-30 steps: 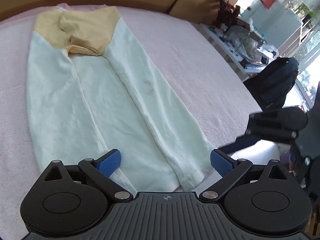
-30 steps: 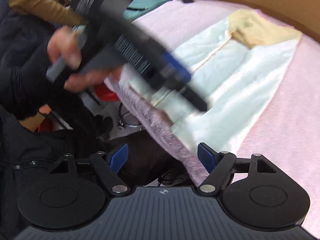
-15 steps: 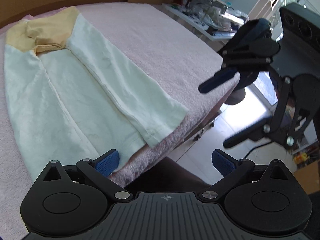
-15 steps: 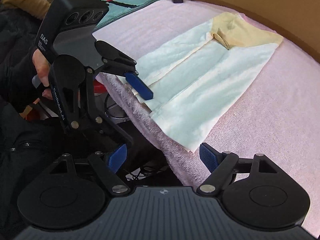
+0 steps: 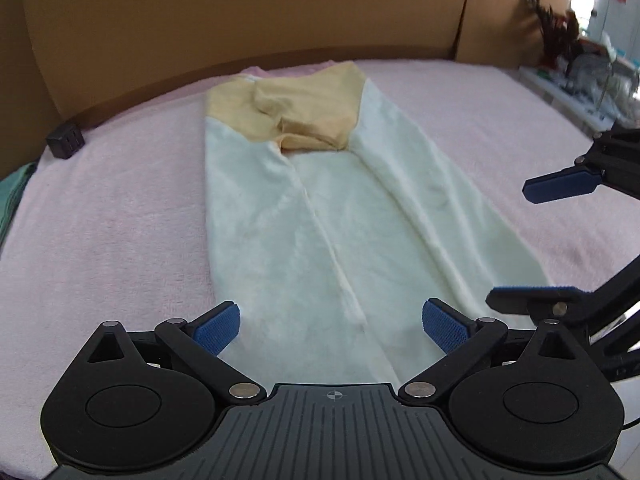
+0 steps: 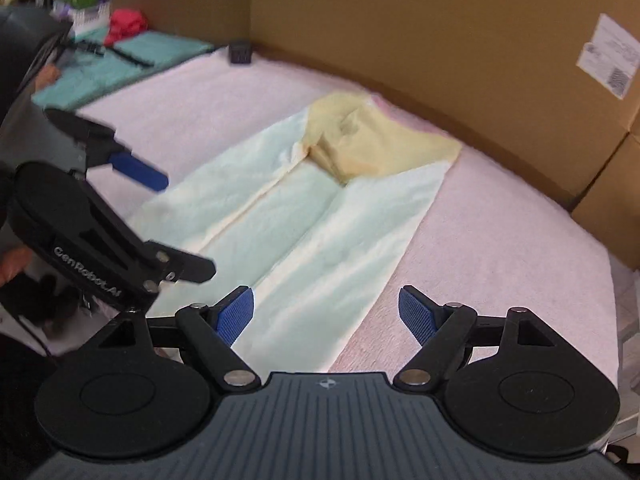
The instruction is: Fold clothes
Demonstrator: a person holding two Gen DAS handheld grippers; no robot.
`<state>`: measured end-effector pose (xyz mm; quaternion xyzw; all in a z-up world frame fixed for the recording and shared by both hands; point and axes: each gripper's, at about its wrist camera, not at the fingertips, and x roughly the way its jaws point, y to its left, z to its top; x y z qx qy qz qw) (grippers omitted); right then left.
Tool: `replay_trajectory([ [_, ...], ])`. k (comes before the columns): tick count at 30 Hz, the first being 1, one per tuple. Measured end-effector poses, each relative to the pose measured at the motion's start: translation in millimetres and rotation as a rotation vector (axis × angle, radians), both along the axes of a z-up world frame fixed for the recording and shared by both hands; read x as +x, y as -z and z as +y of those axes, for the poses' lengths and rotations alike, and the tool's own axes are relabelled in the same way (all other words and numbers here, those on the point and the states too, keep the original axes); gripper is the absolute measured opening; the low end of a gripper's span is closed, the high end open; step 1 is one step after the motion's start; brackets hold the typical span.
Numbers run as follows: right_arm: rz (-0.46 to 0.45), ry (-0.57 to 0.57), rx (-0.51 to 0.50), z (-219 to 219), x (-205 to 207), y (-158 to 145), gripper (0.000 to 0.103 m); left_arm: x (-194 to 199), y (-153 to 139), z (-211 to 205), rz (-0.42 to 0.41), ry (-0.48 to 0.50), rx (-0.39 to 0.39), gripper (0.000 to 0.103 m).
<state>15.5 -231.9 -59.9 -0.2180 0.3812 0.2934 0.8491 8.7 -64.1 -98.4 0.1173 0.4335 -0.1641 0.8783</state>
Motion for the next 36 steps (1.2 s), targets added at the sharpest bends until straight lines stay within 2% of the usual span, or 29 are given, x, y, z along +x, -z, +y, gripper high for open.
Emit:
replay_trajectory([
  [2, 0.034, -0.044, -0.052, 7.3, -8.6, 12.9, 0.082, -12.1, 2.0, -0.6, -0.035, 0.031, 0.027, 0.1],
  [3, 0.008, -0.047, -0.063, 6.7, -17.7, 13.4, 0.082, -18.0, 0.7, -0.2, -0.037, 0.051, 0.042, 0.1],
  [5, 0.018, -0.055, -0.099, 2.4, -27.7, 8.5, 0.082, -29.7, -3.6, 1.9, -0.018, 0.102, 0.055, 0.1],
  [8, 0.126, -0.131, -0.159, -5.6, -43.2, 4.4, 0.083, -48.1, -10.0, 7.4, -0.007, 0.189, 0.08, 0.102],
  [9, 0.14, -0.147, -0.175, -8.0, -47.5, 3.1, 0.083, -50.7, -13.2, 11.5, -0.012, 0.188, 0.076, 0.102],
  [11, 0.104, -0.125, -0.168, -13.3, -52.5, -5.9, 0.083, -53.5, -20.0, 19.2, -0.026, 0.172, 0.065, 0.102],
  [14, 0.014, -0.038, -0.045, -18.0, -39.3, -24.6, 0.087, -35.2, -28.7, 24.1, -0.072, 0.062, 0.025, 0.102],
  [16, -0.019, 0.013, 0.01, -14.1, -23.7, -24.0, 0.087, -21.7, -24.3, 20.4, -0.078, 0.026, 0.035, 0.102],
  [18, -0.005, 0.051, 0.026, -7.8, -8.5, -13.0, 0.087, -17.3, -12.3, 12.8, -0.067, 0.027, 0.088, 0.102],
  [21, 0.082, 0.023, -0.004, -0.1, -7.8, 9.2, 0.086, -30.8, -0.9, 15.0, -0.058, 0.076, 0.097, 0.1],
  [22, 0.067, 0.025, 0.0, -2.7, -13.9, 9.1, 0.086, -34.3, -2.8, 21.3, -0.041, 0.087, 0.079, 0.101],
  [24, 0.115, -0.003, -0.002, -13.4, -25.5, 2.1, 0.087, -38.4, -9.9, 39.2, 0.0, 0.097, 0.005, 0.102],
  [27, 0.182, -0.01, 0.102, -38.9, -33.9, -13.3, 0.086, -41.7, -20.3, 66.5, 0.045, 0.1, -0.106, 0.102],
  [29, 0.131, 0.001, 0.122, -52.8, -38.1, -21.4, 0.086, -39.2, -24.3, 82.4, 0.024, 0.067, -0.122, 0.102],
  [30, 0.079, 0.014, 0.104, -57.9, -39.1, -23.4, 0.084, -38.9, -24.8, 86.6, -0.01, 0.056, -0.095, 0.102],
  [32, 0.004, 0.013, 0.074, -64.4, -41.6, -23.3, 0.079, -44.4, -23.8, 86.7, -0.106, 0.057, 0.017, 0.102],
  [34, -0.034, -0.025, 0.055, -66.2, -43.5, -19.5, 0.071, -56.4, -18.2, 77.4, -0.198, 0.139, 0.145, 0.102],
  [36, -0.042, -0.073, 0.03, -62.6, -45.9, -13.1, 0.066, -69.3, -11.6, 67.4, -0.246, 0.235, 0.224, 0.102],
])
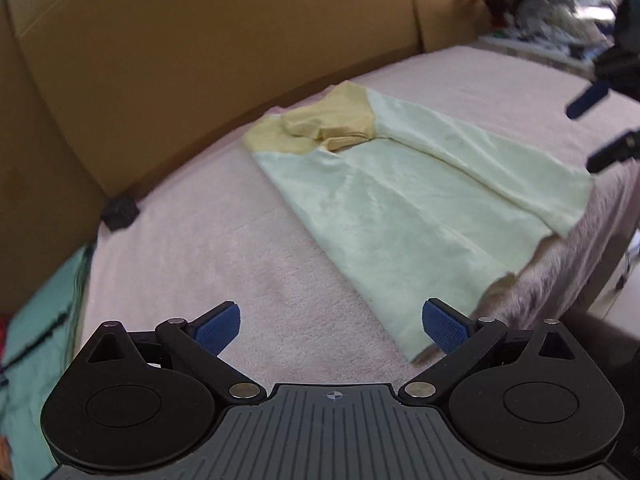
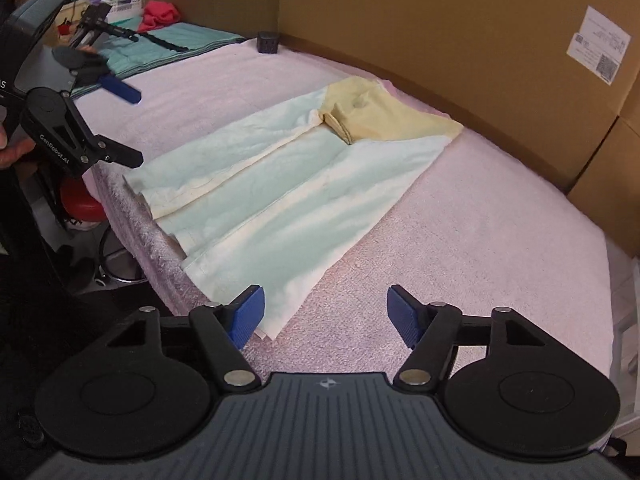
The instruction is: Fold clothes
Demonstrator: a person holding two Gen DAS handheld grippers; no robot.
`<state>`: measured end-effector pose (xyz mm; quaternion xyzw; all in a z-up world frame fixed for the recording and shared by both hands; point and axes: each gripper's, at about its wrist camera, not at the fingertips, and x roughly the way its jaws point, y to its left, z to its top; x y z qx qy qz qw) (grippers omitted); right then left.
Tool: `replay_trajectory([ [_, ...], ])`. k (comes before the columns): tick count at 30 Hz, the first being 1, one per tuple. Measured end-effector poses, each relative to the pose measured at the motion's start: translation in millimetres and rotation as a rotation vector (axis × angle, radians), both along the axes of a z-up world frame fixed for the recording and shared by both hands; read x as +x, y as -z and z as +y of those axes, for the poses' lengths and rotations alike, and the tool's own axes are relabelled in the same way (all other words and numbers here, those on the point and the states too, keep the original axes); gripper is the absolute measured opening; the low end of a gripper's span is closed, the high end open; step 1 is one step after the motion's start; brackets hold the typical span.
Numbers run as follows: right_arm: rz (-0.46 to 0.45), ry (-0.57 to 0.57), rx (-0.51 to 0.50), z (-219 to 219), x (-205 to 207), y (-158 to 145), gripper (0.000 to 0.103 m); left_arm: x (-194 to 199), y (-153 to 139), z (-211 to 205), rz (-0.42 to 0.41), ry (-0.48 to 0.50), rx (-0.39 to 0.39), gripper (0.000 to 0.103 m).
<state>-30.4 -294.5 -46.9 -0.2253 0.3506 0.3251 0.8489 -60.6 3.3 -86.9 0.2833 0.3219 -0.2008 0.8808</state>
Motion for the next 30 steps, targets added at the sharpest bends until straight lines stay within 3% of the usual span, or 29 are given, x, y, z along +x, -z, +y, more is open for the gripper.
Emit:
replay_trajectory([
  [4, -0.028, -0.073, -0.057, 8.9, -4.9, 8.3, 0.058, -20.1, 5.4, -10.2, -0.013, 0.121, 0.038, 0.102],
  [9, -0.079, -0.106, -0.086, 5.5, -9.4, 7.4, 0.052, -20.6, 8.9, -8.2, 0.023, 0.157, 0.061, 0.096],
  [13, -0.114, -0.158, -0.145, 5.4, -15.4, 11.6, 0.04, -16.1, 8.2, -10.0, 0.06, 0.176, 0.053, 0.067],
  [16, -0.124, -0.206, -0.16, 6.7, -22.3, 12.1, 0.037, -13.8, 2.8, -10.5, 0.06, 0.179, 0.043, 0.061],
  [17, -0.136, -0.22, -0.172, 8.1, -25.0, 12.2, 0.037, -13.7, 1.0, -10.6, 0.053, 0.181, 0.042, 0.063],
  [18, -0.149, -0.238, -0.186, 9.3, -27.8, 12.1, 0.037, -13.9, -1.5, -9.6, 0.045, 0.184, 0.029, 0.072],
  [20, -0.173, -0.264, -0.213, 10.0, -32.5, 11.8, 0.037, -10.8, -6.7, -4.8, 0.041, 0.165, -0.018, 0.1],
  [21, -0.171, -0.263, -0.216, 9.3, -32.0, 11.4, 0.037, -6.1, -9.2, -0.6, 0.061, 0.14, -0.056, 0.102],
  [23, -0.046, -0.196, -0.109, 0.2, -15.8, 6.8, 0.037, 8.2, -13.3, 10.4, 0.156, 0.079, -0.17, 0.102],
  [26, 0.387, 0.047, 0.381, -43.1, 35.6, 10.4, 0.038, 36.0, -14.7, 32.9, 0.359, -0.027, -0.419, 0.102],
  [27, 0.478, 0.107, 0.476, -53.0, 46.8, 17.7, 0.038, 44.2, -13.5, 38.6, 0.416, -0.061, -0.48, 0.102],
  [28, 0.561, 0.165, 0.561, -62.3, 57.3, 25.7, 0.038, 52.2, -12.0, 43.7, 0.469, -0.098, -0.533, 0.102],
  [30, 0.614, 0.226, 0.578, -66.5, 66.7, 34.8, 0.038, 66.7, -7.5, 49.9, 0.553, -0.177, -0.588, 0.102],
])
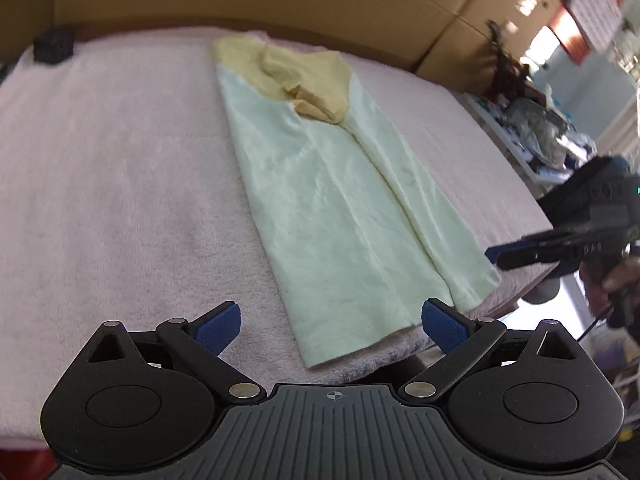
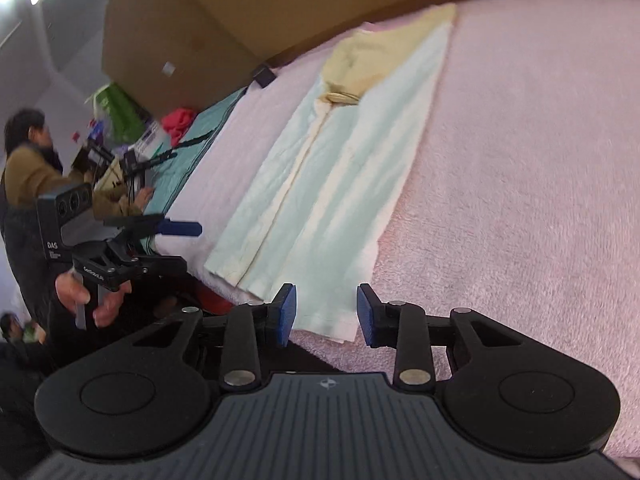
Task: Fold clothes
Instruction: 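Lower both open grippers to the white shirt hem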
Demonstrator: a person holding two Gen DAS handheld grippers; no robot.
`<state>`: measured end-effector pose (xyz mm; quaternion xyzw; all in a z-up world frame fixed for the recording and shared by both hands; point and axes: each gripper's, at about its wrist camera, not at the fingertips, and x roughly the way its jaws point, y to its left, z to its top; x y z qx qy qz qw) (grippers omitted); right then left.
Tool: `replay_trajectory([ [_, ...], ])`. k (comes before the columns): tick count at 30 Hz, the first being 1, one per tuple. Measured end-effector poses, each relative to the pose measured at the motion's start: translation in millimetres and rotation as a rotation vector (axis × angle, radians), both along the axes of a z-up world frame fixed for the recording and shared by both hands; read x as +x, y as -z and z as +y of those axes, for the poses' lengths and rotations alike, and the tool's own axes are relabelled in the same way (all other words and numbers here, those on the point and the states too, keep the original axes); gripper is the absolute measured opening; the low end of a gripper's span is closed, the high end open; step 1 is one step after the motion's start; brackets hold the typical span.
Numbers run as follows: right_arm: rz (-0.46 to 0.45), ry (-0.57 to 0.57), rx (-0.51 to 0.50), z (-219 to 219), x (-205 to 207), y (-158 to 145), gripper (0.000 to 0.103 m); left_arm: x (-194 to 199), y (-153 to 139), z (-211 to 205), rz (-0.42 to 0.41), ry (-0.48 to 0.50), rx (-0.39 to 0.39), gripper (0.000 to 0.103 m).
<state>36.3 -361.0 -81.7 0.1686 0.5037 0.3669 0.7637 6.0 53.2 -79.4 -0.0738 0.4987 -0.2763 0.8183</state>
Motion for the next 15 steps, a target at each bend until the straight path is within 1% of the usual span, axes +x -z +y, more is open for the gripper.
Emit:
replay_trajectory([
  [2, 0.054, 0.023, 0.005, 0.2, 5.9, 4.2, 0.038, 9.8, 6.1, 0.0, 0.065, -0.028, 0.0, 0.102],
  [4, 0.082, 0.034, -0.009, 3.7, 9.9, 2.1, 0.038, 18.4, 11.1, -0.8, 0.12, -0.049, 0.003, 0.103],
  [8, 0.126, 0.052, -0.043, 9.3, 12.3, -1.2, 0.037, 21.1, 11.9, -7.7, 0.139, -0.045, 0.029, 0.103],
  [11, 0.14, 0.051, -0.041, 10.4, 12.4, -0.4, 0.039, 23.7, 12.2, -9.5, 0.148, -0.043, 0.024, 0.103],
  [14, 0.15, 0.054, -0.029, 13.0, 12.8, 0.7, 0.039, 25.4, 11.1, -13.0, 0.165, -0.033, 0.016, 0.094],
  [15, 0.16, 0.056, -0.017, 13.0, 13.4, 1.9, 0.039, 26.1, 10.1, -14.8, 0.164, -0.032, 0.029, 0.091],
])
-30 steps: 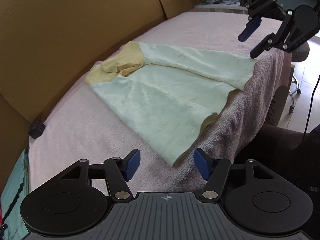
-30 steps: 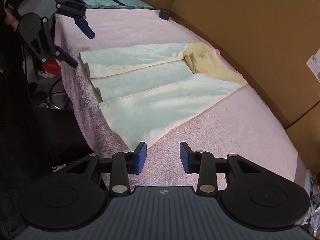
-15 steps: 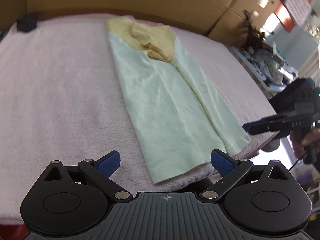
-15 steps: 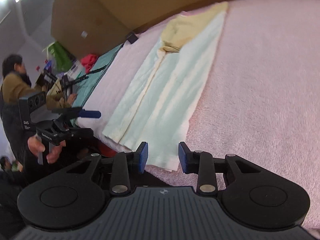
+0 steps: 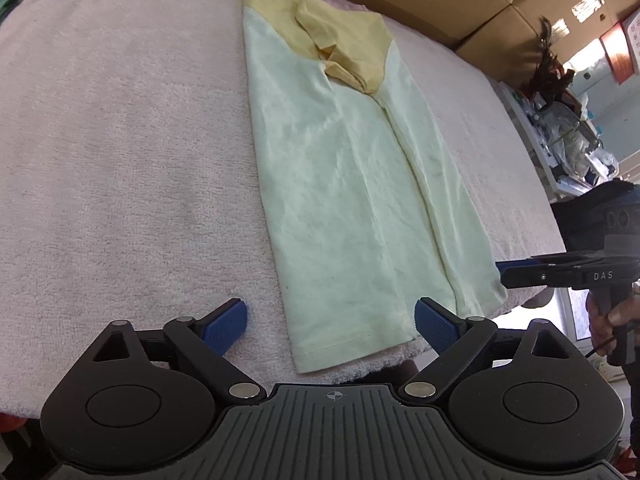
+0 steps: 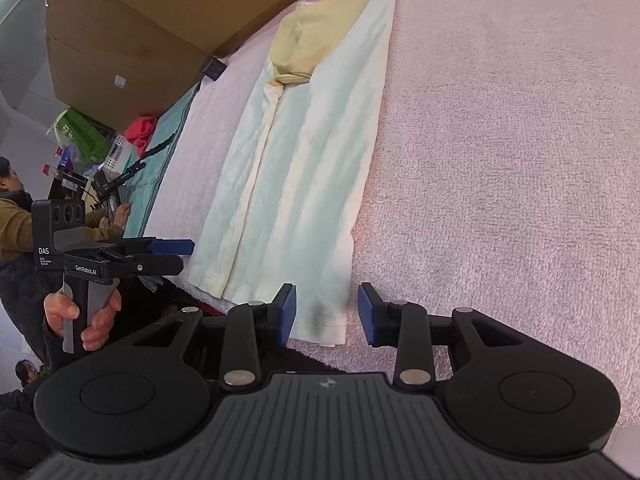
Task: Fold clothes
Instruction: 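Lower both open grippers to the white shirt hem, then close both grippers on the white shirt hem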
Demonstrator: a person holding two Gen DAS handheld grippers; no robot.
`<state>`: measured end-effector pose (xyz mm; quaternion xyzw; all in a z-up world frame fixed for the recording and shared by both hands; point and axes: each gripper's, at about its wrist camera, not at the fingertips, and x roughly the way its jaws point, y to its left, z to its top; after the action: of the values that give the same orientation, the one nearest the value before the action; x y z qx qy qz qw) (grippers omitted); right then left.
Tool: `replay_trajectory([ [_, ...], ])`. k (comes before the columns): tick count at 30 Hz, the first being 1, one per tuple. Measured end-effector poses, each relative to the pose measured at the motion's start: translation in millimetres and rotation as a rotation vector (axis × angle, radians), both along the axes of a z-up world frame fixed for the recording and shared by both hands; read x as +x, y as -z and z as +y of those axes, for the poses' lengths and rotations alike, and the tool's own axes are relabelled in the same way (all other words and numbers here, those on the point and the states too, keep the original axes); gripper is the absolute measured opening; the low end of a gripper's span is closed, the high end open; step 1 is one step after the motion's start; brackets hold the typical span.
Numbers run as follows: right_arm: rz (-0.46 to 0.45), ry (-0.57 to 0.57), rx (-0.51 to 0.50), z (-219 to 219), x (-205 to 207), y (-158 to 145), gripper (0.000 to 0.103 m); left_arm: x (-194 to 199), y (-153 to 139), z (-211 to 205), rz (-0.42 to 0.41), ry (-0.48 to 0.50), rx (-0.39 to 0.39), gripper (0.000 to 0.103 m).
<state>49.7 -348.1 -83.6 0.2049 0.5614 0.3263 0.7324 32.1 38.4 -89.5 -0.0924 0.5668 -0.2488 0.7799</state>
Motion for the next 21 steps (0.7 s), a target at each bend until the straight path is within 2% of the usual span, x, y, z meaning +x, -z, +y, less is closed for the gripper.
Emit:
replay_trajectory([
  [3, 0.016, -0.005, 0.005, 5.2, -0.4, 2.3, 0.035, 3.6, -1.9, -5.1, 0.001, 0.005, 0.042, 0.081],
  [4, 0.014, 0.004, -0.005, 6.4, -0.6, 1.6, 0.029, 4.7, -2.3, -5.5, 0.01, 0.004, 0.044, 0.072],
  [5, 0.012, 0.01, -0.009, 6.7, -0.3, 1.1, 0.024, 6.1, -2.4, -5.5, 0.027, 0.001, 0.043, 0.053],
  [6, 0.009, 0.014, -0.01, 6.5, 0.0, 0.9, 0.013, 8.3, -1.4, -4.7, 0.055, -0.004, 0.036, 0.045],
  [7, 0.008, 0.018, -0.012, 6.3, 0.2, 1.3, 0.009, 10.0, -0.2, -3.8, 0.074, -0.01, 0.032, 0.041],
  [8, 0.007, 0.021, -0.014, 6.0, 0.5, 1.9, 0.008, 11.4, 0.8, -3.0, 0.082, -0.014, 0.035, 0.038],
  [9, 0.005, 0.021, -0.017, 6.0, 0.4, 2.4, 0.007, 12.3, 1.9, -2.5, 0.086, -0.02, 0.043, 0.028],
  [10, 0.003, 0.02, -0.018, 6.2, 0.1, 2.9, 0.007, 12.5, 2.9, -1.3, 0.09, -0.029, 0.047, 0.023],
  [14, -0.004, 0.025, -0.018, 4.4, -2.1, 3.9, 0.007, 8.5, 3.8, 1.6, 0.103, -0.039, 0.04, 0.01],
  [21, 0.012, 0.032, -0.004, 1.9, -1.1, 9.8, 0.005, 4.4, 6.4, 6.0, 0.111, -0.044, 0.025, 0.001],
])
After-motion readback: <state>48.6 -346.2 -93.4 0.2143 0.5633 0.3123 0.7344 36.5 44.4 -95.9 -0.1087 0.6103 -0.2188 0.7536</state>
